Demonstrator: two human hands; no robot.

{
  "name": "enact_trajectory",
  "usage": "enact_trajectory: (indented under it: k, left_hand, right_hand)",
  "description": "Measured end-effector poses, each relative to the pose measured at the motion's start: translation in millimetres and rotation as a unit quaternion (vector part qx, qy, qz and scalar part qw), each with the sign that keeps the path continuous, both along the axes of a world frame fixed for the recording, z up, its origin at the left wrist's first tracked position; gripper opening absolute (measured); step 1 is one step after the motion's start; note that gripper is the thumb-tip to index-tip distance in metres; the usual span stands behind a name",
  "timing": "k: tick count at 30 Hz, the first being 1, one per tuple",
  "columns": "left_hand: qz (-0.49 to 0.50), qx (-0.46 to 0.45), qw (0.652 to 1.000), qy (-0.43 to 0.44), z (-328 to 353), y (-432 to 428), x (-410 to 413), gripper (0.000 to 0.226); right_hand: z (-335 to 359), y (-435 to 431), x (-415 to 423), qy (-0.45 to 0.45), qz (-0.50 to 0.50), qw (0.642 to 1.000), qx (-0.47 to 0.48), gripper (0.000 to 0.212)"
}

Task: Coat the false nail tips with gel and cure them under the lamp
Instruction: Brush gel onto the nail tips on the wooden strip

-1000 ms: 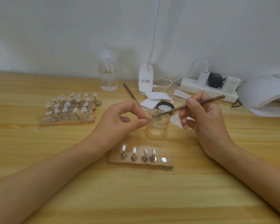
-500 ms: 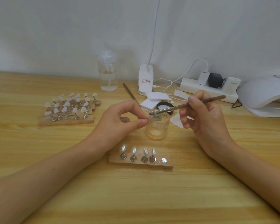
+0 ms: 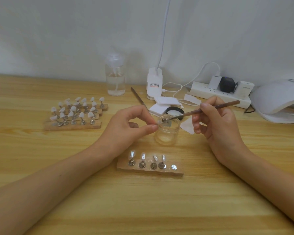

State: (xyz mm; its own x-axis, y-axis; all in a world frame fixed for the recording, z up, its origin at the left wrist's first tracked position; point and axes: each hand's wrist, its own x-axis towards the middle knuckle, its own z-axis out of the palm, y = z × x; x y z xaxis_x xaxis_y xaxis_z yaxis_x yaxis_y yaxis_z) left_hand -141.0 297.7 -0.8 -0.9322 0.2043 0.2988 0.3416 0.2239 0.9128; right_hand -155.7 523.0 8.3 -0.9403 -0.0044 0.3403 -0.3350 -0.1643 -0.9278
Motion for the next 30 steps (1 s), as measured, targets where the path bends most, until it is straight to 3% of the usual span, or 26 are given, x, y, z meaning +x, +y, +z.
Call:
enact_trajectory:
  k: [4,10,20,24,30]
  left_hand:
    - [0.001,-0.002,1.000,-0.002,0,0,0,0.013]
    - [0.012,-0.014,1.000,-0.004,2,1,1,0.011]
    - [0.020,-0.029,0.997,-0.069,8,4,3,0.010]
    - [0.022,-0.026,0.996,-0.082,9,4,4,0.016]
    - [0.016,-0.020,0.995,-0.091,10,4,3,0.031]
  right_hand:
    - [1,-2,1,0.021,0.030,0.999,0.011,0.020]
    - [1,-1,1,0.008,0.000,1.000,0.008,0.023]
    - [0,0,1,0.017,0.000,1.000,0.010,0.021]
    - [1,-3,3,0.028,0.030,0.999,0.023,0.021]
    - [1,0,2,0.012,-0.001,1.000,0.006,0.023]
